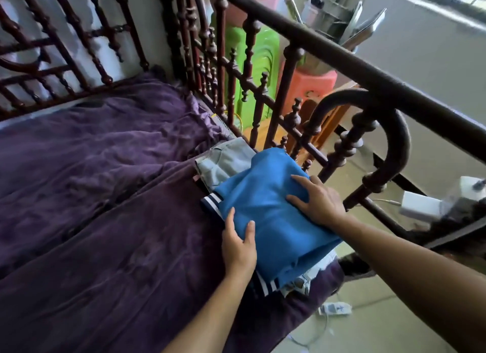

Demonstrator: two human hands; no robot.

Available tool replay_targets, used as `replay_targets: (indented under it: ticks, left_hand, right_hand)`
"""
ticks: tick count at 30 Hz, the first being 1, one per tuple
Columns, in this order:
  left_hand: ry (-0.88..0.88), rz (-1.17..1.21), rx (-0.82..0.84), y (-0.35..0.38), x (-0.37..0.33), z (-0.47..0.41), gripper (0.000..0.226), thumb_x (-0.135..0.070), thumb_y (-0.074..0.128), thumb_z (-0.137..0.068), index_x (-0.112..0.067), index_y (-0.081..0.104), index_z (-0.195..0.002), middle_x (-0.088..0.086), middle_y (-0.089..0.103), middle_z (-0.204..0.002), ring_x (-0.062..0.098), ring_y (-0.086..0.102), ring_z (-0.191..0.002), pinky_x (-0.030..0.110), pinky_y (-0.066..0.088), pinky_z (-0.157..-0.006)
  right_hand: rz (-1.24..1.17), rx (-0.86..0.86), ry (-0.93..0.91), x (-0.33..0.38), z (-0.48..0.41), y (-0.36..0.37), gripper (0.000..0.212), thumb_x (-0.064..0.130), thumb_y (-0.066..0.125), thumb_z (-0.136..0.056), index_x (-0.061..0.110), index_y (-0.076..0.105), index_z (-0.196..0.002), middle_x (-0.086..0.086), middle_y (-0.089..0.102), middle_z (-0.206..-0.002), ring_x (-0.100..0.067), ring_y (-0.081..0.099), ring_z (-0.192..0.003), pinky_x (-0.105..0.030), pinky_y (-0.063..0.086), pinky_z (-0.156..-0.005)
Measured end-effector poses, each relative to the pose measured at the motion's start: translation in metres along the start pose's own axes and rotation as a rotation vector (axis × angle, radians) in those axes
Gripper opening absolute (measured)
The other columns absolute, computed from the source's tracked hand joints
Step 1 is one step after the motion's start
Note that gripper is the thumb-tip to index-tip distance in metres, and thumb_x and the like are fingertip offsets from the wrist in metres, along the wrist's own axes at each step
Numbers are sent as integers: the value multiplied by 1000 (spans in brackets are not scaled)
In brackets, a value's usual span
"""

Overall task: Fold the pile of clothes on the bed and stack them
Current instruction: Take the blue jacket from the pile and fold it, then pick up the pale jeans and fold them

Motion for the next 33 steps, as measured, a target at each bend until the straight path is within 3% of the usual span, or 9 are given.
replay_targets:
  ticks: [4, 8, 13, 15, 18, 20, 25, 31, 33]
  left_hand:
    - [-180, -82, 233, 53, 49, -13, 67, -25, 64, -90, -16, 30, -147, 13, 43, -144, 24, 44, -130, 27, 35, -106]
    - [-273, -408, 554, 83, 105, -5, 85, -37, 66, -87, -27, 13, -152, 17, 47, -133, 30, 49, -122, 28, 38, -100]
    - [-241, -669, 633, 86, 123, -6, 86, -51, 57, -88, -35, 0, -151, 16, 47, -130, 31, 52, -118, 33, 41, -97]
    - [-219, -715, 651, 84, 120, -7, 85, -52, 54, -89, -34, -1, -151, 16, 47, -132, 31, 52, -118, 34, 42, -97]
    - [-174, -749, 673, 76, 106, -8, 80, -48, 53, -92, -33, 3, -151, 14, 47, -135, 30, 50, -122, 35, 41, -97]
    - [-144, -766, 631, 61, 95, -9, 71, -43, 52, -93, -32, 12, -151, 10, 49, -133, 28, 50, -121, 36, 43, -97]
    - [-166, -733, 364, -5, 83, 6, 39, -36, 49, -95, -23, 48, -132, 2, 58, -122, 21, 56, -111, 32, 47, -88]
    - [-308, -677, 62, -102, 102, 97, 29, -36, 55, -92, -25, 59, -119, 0, 67, -102, 20, 63, -94, 29, 48, -74]
    - [-359, -653, 10, -133, 114, 136, 25, -35, 58, -90, -24, 62, -112, 2, 69, -99, 23, 64, -93, 32, 51, -76]
  right_hand:
    - [135, 155, 95, -46, -12, 55, 59, 65, 46, -87, 41, 37, -140, 0, 48, -128, -27, 55, -110, -32, 44, -73]
    - [235, 278, 169, -76, 13, 113, 53, 59, 41, -93, 33, 43, -139, -3, 37, -147, -26, 40, -129, -35, 40, -98]
    - [217, 417, 159, -68, 36, 157, 60, 57, 24, -98, 30, 16, -151, -1, 13, -159, -23, 14, -146, -40, 23, -113]
    - [216, 453, 164, -67, 31, 156, 59, 56, 24, -99, 28, 16, -150, -1, 14, -158, -24, 15, -144, -41, 26, -110]
    - [266, 458, 116, -58, 19, 140, 52, 53, 30, -98, 24, 32, -140, -4, 32, -146, -26, 33, -134, -42, 37, -98]
    - [314, 426, 35, -45, 16, 127, 43, 48, 35, -97, 23, 41, -131, -4, 42, -137, -26, 42, -125, -41, 40, -92]
    - [262, 356, -188, 8, 25, 105, 40, 39, 41, -96, 24, 46, -132, -2, 47, -134, -25, 45, -121, -38, 40, -92]
    - [176, 381, -482, 104, 85, 100, 35, 35, 46, -93, 22, 53, -125, -3, 53, -124, -24, 47, -122, -37, 45, -90]
    - [168, 400, -599, 141, 119, 102, 35, 37, 46, -92, 22, 55, -122, -2, 54, -122, -24, 48, -120, -39, 47, -89]
Point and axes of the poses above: each hand's wrist, its own z-axis away from the middle knuckle, its own y-axis out of the palm, x = y × z, the point moved 7 cm from there along -z, towards the middle knuckle
